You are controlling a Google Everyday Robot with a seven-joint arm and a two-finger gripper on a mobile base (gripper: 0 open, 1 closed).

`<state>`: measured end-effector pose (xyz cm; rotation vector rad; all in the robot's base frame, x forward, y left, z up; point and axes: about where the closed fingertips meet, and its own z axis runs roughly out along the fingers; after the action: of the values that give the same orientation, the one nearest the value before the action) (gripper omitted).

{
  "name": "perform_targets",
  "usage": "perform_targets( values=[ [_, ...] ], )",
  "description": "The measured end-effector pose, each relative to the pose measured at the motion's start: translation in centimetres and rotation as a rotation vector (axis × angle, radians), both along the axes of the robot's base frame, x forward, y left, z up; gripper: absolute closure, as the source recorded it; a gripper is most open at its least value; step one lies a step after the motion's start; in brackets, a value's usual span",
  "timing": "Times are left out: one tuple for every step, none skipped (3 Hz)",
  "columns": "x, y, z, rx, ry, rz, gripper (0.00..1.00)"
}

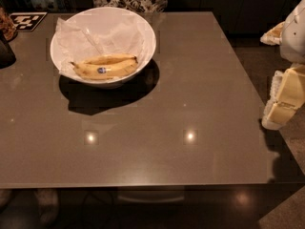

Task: Pick banana from white bowl

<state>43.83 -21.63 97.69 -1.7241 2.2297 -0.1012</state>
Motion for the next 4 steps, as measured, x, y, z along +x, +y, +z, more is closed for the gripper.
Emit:
perform_targets(
  values=[
    [0.0, 0.1, 0.1, -0.002, -0.003, 0.002, 0.00],
    [0.4, 1.2, 0.7, -0.027, -0.014, 0.038, 0.00],
    [1.0, 1.9, 1.0, -0.015, -0.028, 0.042, 0.00],
    [3.8, 5.6, 2.1, -0.047, -0.060, 0.113, 0.00]
  ],
)
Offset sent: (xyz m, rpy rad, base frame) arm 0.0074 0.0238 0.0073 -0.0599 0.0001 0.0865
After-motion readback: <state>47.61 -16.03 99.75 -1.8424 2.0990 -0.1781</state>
